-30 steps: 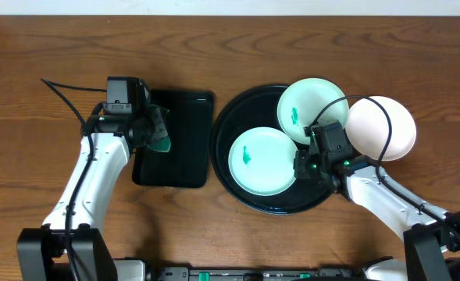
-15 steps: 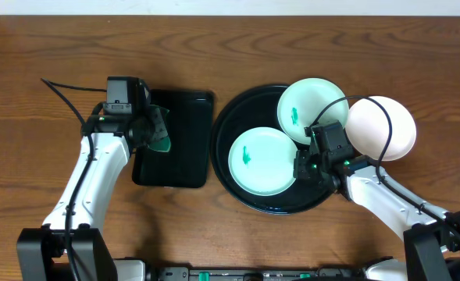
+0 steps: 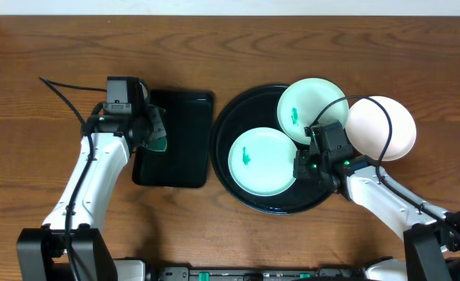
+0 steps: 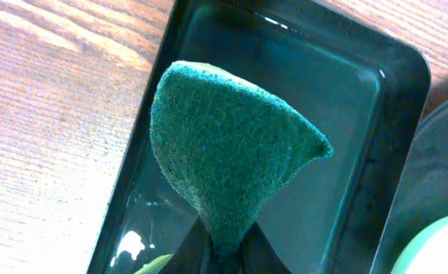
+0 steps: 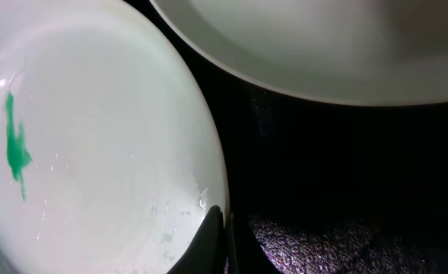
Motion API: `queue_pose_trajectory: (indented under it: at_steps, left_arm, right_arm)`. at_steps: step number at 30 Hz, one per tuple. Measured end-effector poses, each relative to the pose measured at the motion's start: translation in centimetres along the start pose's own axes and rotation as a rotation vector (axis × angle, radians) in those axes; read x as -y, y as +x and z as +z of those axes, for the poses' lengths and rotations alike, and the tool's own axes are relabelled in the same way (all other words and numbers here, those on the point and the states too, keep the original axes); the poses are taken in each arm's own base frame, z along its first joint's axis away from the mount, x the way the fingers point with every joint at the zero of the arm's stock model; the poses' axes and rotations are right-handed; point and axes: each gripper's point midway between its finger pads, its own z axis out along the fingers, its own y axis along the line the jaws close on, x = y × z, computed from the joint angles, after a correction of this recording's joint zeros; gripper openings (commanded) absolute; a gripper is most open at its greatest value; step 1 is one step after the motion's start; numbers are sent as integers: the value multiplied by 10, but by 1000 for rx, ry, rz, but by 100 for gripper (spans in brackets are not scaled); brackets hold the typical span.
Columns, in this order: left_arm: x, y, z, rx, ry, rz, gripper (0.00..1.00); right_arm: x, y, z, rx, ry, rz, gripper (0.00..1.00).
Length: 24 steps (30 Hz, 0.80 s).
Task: Clean dirty plates on tray and stack at the side
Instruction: 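Hold the lower pale green plate steady on the round tray with the right gripper, then move the left gripper with sponge over the lower pale green plate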
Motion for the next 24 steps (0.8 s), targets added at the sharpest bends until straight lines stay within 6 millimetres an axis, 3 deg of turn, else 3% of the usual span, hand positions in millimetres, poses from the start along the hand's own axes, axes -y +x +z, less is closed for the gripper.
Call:
queue_pose_trajectory:
  at_steps: [11,16,24]
  left_arm:
    - [1,-2,0,9,3,28,7]
    - [7,9,-2,-37,-3,70,8]
    - [57,-13,-26,40,14,215,8]
  right_arm:
    - [-1,-1,0,5,-2,-1,1]
    - [-1,-2,0,10,-4,-2,1]
    - [-1,-2,0,10,-3,-2,1]
